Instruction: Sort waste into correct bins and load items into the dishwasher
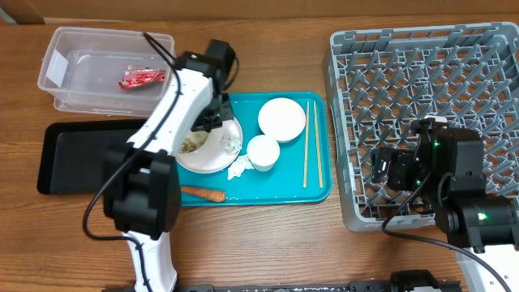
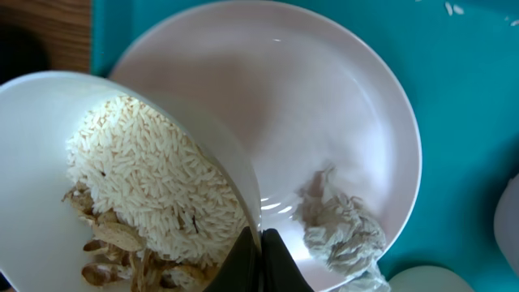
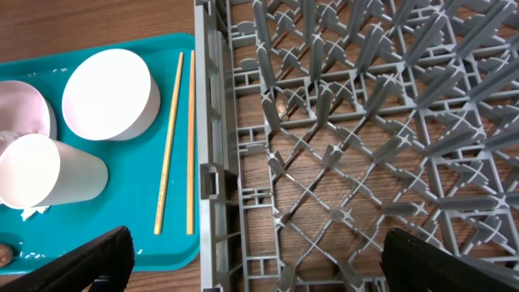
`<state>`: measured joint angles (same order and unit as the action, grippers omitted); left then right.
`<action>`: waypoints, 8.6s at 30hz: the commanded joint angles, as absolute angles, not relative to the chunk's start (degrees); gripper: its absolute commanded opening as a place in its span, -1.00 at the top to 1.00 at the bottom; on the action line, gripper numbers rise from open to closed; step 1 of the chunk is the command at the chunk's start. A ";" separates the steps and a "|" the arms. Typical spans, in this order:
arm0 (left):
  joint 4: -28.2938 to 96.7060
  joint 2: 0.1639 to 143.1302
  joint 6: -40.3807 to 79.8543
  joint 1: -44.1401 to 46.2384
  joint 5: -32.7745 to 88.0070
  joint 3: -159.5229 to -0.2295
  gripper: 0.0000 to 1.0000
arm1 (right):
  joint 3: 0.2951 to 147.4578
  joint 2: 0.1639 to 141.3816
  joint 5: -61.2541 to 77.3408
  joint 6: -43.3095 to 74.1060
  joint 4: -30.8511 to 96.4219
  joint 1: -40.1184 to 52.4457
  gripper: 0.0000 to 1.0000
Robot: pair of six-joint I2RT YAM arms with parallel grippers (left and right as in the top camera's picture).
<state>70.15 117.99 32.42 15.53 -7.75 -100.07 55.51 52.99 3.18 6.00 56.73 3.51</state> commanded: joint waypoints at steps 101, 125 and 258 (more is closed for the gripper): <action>58.83 106.13 8.03 17.17 2.31 -85.80 0.92 | 57.01 52.75 3.49 6.00 57.54 3.79 -1.00; 59.51 107.87 7.84 17.30 21.71 -89.25 0.41 | 57.01 52.75 3.51 6.00 57.56 3.79 -1.00; 62.61 89.67 9.39 3.77 16.10 -85.78 -0.24 | 87.07 88.99 -6.87 12.08 75.13 -36.88 0.45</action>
